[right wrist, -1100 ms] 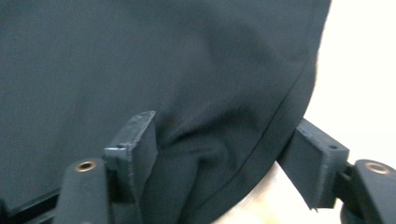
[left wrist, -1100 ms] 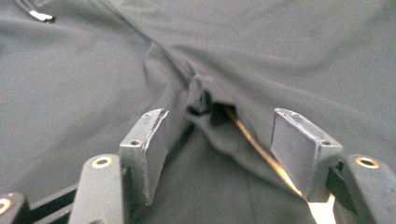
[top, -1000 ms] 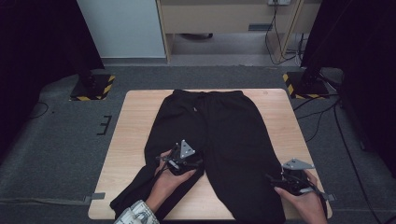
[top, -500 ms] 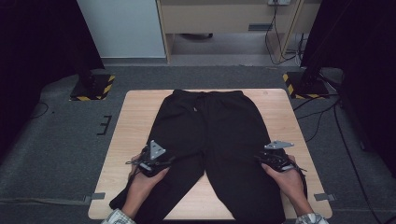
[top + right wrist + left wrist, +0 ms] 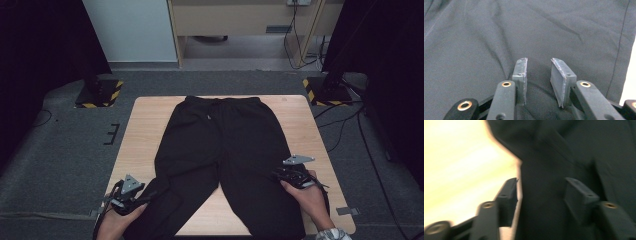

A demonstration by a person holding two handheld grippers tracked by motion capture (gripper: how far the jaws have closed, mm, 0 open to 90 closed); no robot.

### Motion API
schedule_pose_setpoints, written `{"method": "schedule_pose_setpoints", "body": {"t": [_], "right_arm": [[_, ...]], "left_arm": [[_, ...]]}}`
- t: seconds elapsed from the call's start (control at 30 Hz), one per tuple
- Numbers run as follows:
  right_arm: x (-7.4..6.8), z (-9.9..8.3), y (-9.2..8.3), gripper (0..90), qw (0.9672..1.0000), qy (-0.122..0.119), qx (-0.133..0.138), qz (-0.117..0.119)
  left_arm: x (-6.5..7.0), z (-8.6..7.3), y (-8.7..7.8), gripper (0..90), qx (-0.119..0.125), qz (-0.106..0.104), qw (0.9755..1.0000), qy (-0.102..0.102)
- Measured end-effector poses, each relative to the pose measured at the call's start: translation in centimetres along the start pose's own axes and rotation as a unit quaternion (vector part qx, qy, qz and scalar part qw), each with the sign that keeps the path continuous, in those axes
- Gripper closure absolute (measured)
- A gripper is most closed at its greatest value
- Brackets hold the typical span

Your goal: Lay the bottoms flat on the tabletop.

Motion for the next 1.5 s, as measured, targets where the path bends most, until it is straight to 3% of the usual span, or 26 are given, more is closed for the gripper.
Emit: {"method": "schedule_pose_setpoints", "body": {"t": [0.07, 0.1, 0.17, 0.2, 0.33, 0.4, 0.43, 0.47, 0.5, 0.53, 0.57, 0.6, 0.63, 0.67, 0.7, 0.73, 0.8, 0.83, 0.9, 0.93, 0.97, 1.1, 1.13, 1.23, 1.33, 1.5], "right_arm": [[0.0, 0.0, 0.1, 66.1, 1.0000, -0.001, -0.001, -0.002], [-0.1, 0.1, 0.2, 66.0, 1.0000, -0.004, 0.000, -0.003], [-0.3, 0.2, 0.3, 65.6, 1.0000, -0.006, 0.000, -0.006], [-0.4, 0.2, 0.3, 65.5, 1.0000, -0.007, 0.000, -0.007], [-0.4, 0.2, 0.4, 65.4, 0.9999, -0.010, 0.001, -0.006], [-0.3, 0.2, 0.4, 65.2, 1.0000, -0.009, 0.001, -0.004], [-0.3, 0.2, 0.4, 65.2, 1.0000, -0.009, 0.001, -0.004], [-0.4, 0.2, 0.4, 64.8, 1.0000, -0.009, 0.000, -0.003], [-0.4, 0.2, 0.4, 64.8, 1.0000, -0.009, 0.000, -0.003], [-0.3, 0.2, 0.4, 63.6, 1.0000, -0.009, -0.001, -0.001], [-0.3, 0.3, 0.4, 62.7, 1.0000, -0.008, -0.001, -0.002], [-0.3, 0.3, 0.4, 62.7, 1.0000, -0.008, -0.001, -0.002], [-0.4, 0.3, 0.4, 61.5, 1.0000, -0.005, -0.001, -0.002], [-0.4, 0.4, 0.5, 59.7, 1.0000, -0.006, -0.002, -0.004], [-0.4, 0.4, 0.5, 59.7, 1.0000, -0.006, -0.002, -0.004], [-0.5, 0.4, 0.5, 57.8, 1.0000, -0.004, -0.002, -0.005], [-0.5, 0.4, 0.5, 57.6, 0.9999, -0.007, -0.002, -0.007], [-0.5, 0.4, 0.5, 57.6, 0.9999, -0.007, -0.002, -0.007], [-0.5, 0.3, 0.5, 57.6, 0.9999, -0.008, -0.002, -0.007], [-0.5, 0.3, 0.5, 57.7, 0.9999, -0.009, -0.001, -0.007], [-0.5, 0.3, 0.5, 57.7, 0.9999, -0.009, -0.001, -0.007], [-0.5, 0.3, 0.5, 57.5, 0.9999, -0.009, 0.001, -0.006], [-0.5, 0.3, 0.6, 57.2, 0.9999, -0.008, 0.002, -0.007], [-0.6, 0.4, 0.6, 56.8, 0.9999, -0.013, 0.001, -0.010], [-0.7, 0.6, 0.6, 56.6, 0.9999, -0.011, 0.003, -0.011], [-0.7, 0.5, 0.7, 55.9, 0.9998, -0.012, 0.000, -0.014]], "left_arm": [[0.2, -0.2, 0.2, 56.6, -0.016, 0.001, 0.9998, 0.009], [0.6, -0.2, 0.0, 71.0, -0.027, -0.004, 0.9995, 0.015], [0.7, -0.3, -0.3, 82.3, -0.031, -0.002, 0.9994, 0.018], [1.0, -0.6, -1.0, 86.1, -0.035, -0.011, 0.9992, 0.012], [1.4, -1.9, -2.3, 88.4, -0.047, -0.016, 0.9987, 0.011], [1.9, -3.6, -3.9, 88.4, -0.052, -0.038, 0.9978, 0.014], [1.9, -3.6, -3.9, 88.2, -0.052, -0.038, 0.9978, 0.014], [2.2, -4.4, -5.1, 87.3, -0.046, -0.065, 0.9965, 0.023], [2.2, -4.4, -5.1, 83.6, -0.046, -0.065, 0.9965, 0.023], [2.1, -4.5, -5.9, 76.4, -0.022, -0.057, 0.9979, 0.021], [2.1, -4.5, -5.9, 64.6, -0.022, -0.057, 0.9979, 0.021], [1.8, -4.0, -6.1, 64.6, -0.002, -0.048, 0.9986, 0.021], [1.5, -3.4, -6.1, 54.3, 0.016, -0.045, 0.9987, 0.016], [0.5, -1.8, -5.6, 50.0, 0.039, -0.033, 0.9986, 0.013], [0.5, -1.8, -5.6, 46.5, 0.039, -0.033, 0.9986, 0.013], [-0.8, 0.1, -4.4, 45.8, 0.044, -0.017, 0.9988, 0.008], [-2.2, 1.9, -2.8, 49.0, 0.037, 0.000, 0.9993, 0.005], [-2.2, 1.9, -2.8, 49.5, 0.037, 0.000, 0.9993, 0.005], [-3.3, 3.4, -1.0, 49.7, 0.028, 0.007, 0.9995, -0.010], [-3.8, 4.6, 0.8, 48.5, 0.021, 0.005, 0.9996, -0.016], [-3.8, 4.6, 0.8, 48.3, 0.021, 0.005, 0.9996, -0.016], [-4.6, 5.8, 4.0, 46.4, -0.003, 0.003, 0.9997, -0.025], [-4.8, 5.9, 5.1, 45.4, -0.021, 0.010, 0.9995, -0.020], [-5.0, 5.8, 5.8, 47.9, -0.028, 0.017, 0.9992, -0.022], [-5.4, 5.7, 5.7, 60.7, -0.012, 0.021, 0.9991, -0.035], [-5.5, 5.5, 5.4, 89.0, -0.015, 0.004, 0.9992, -0.038]]}}
Point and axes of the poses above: each handheld gripper's, and its own axes: y roughly forward along the jaws, z roughly out of its top, x roughly to its right, the point moved 3 cm from there along y, roughly forward along the jaws, and after that the axes turned 3 degrees about -z, right-handed, at the moved point
